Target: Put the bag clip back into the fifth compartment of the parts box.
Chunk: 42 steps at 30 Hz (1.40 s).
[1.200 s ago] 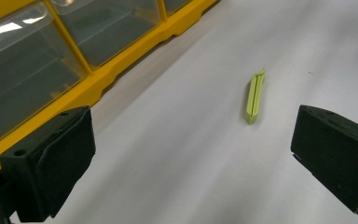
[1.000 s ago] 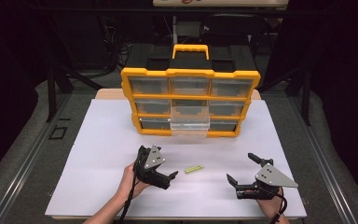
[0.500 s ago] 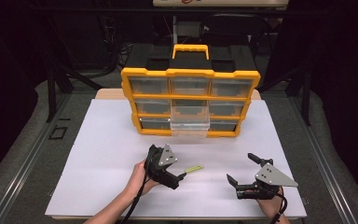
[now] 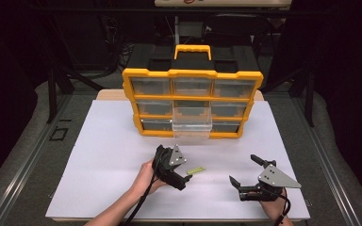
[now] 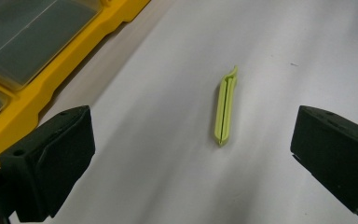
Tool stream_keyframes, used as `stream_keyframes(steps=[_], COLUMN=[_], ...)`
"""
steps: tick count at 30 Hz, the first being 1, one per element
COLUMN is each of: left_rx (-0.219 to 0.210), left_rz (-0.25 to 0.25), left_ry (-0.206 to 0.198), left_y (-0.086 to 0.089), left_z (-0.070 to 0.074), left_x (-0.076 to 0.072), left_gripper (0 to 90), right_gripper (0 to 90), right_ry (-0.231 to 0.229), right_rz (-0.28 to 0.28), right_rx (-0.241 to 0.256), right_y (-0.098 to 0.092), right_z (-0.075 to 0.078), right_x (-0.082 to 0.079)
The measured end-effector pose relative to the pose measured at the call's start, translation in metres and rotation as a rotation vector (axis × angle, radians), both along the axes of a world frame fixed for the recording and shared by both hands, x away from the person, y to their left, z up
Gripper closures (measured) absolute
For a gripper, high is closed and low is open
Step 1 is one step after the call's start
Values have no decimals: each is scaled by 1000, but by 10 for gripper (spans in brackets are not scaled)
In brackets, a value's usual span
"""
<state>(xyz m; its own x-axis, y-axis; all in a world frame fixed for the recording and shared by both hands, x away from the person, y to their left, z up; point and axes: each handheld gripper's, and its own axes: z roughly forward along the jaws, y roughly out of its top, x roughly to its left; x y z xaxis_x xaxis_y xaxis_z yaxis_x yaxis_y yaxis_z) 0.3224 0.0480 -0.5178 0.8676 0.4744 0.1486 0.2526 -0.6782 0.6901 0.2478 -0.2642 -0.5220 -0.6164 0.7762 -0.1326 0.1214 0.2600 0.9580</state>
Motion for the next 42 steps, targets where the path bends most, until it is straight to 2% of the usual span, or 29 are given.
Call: stream_keyframes(steps=[5, 10, 16, 19, 24, 34, 42], left_rx=[12, 56, 89, 101, 115, 161, 203], left_rz=[-5, -24, -25, -19, -26, -70, -95], left_ry=[4, 20, 20, 20, 23, 57, 114], left_y=[-6, -13, -19, -23, -29, -40, -46], left_z=[-1, -3, -5, -6, -7, -11, -14], left_x=[2, 6, 8, 8, 9, 11, 15], left_gripper=[0, 16, 137, 166, 284, 514, 665], right_gripper=[0, 0, 0, 0, 0, 0, 0], right_ry=[3, 5, 5, 5, 8, 9, 11], right_rz=[-1, 0, 1, -2, 2, 1, 1], right_rx=[-2, -7, -8, -4, -11, -12, -15], right_y=[0, 0, -1, -1, -1, -1, -1], right_z=[0, 0, 0, 0, -1, -1, -1], right_x=[0, 1, 1, 0, 1, 1, 1])
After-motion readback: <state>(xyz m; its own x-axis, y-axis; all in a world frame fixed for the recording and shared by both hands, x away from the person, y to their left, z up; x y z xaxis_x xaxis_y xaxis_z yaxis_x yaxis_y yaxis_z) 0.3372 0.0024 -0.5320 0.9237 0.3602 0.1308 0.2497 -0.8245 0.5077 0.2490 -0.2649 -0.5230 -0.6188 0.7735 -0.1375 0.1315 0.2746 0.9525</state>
